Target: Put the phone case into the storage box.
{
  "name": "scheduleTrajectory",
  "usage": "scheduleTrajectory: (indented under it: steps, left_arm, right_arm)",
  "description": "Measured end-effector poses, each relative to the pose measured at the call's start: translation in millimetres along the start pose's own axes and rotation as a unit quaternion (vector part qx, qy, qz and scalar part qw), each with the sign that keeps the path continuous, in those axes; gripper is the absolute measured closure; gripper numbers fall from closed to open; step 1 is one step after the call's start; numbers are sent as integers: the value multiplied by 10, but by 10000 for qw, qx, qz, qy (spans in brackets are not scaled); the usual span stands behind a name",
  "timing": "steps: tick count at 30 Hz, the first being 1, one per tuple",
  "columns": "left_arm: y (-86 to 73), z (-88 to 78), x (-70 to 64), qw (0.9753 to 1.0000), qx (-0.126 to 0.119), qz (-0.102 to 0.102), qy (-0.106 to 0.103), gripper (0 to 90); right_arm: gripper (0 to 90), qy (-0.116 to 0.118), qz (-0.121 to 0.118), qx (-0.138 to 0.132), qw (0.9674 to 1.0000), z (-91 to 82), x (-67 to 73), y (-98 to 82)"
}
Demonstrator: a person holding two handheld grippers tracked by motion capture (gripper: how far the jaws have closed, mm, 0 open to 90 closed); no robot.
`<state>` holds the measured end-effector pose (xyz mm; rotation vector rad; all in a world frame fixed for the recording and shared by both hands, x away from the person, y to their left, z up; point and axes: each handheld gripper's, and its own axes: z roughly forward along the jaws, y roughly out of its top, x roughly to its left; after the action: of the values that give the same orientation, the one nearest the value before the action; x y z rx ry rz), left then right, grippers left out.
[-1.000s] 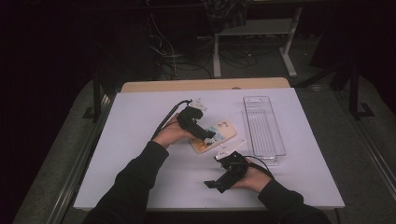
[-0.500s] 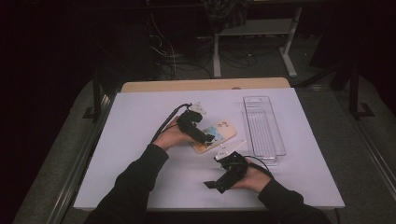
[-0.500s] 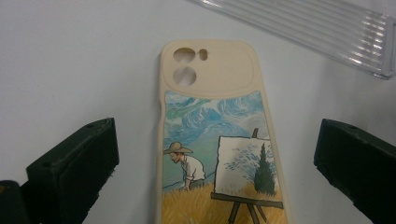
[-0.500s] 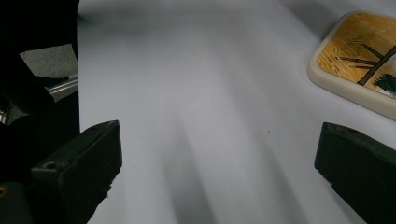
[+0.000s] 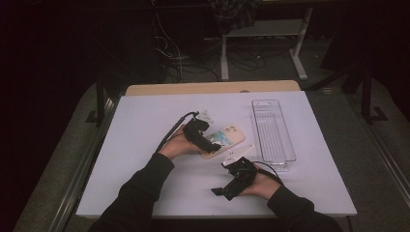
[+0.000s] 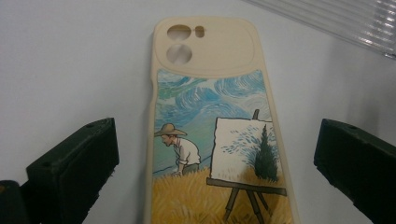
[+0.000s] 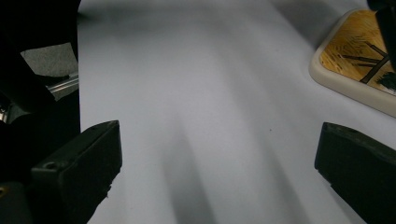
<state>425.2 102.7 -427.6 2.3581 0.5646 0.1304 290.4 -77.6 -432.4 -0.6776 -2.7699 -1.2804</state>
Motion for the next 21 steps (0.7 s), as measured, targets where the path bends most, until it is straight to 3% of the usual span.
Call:
scheduleTrajectory:
  steps: [2,4,7,10,12,13,16,17,21]
  left_arm:
    - [-29,31,-24,10000,-24,-91,-7,0]
    - [-51,43,-22,10000,69,-36,-13,0]
    - [-72,69,-47,9999,57,-107,20,0]
    - [-89,76,-45,9999,109,-11,52,0]
    - [-98,102,-64,9999,48,-102,83,0]
    - [-102,100,-53,9999,118,10,93,0]
    - [-116,131,-88,9999,50,-55,117,0]
    - [-120,123,-73,9998,149,73,146,0]
    - [-143,136,-78,9997,162,72,185,0]
  right_arm:
    - [3,4,6,0,10000,0,3,0]
    - [3,-1,-8,-6,10000,2,2,1]
    - [3,-3,-2,20,10000,2,2,1]
    - [3,-5,-11,31,10000,5,7,2]
    - [3,-13,-12,23,10000,4,4,3]
    - [3,-21,-18,23,10000,5,-2,3]
    - [3,-5,13,16,10000,1,10,4]
    - [3,-18,-21,16,10000,3,4,4]
    - [3,-29,-22,43,10000,11,12,2]
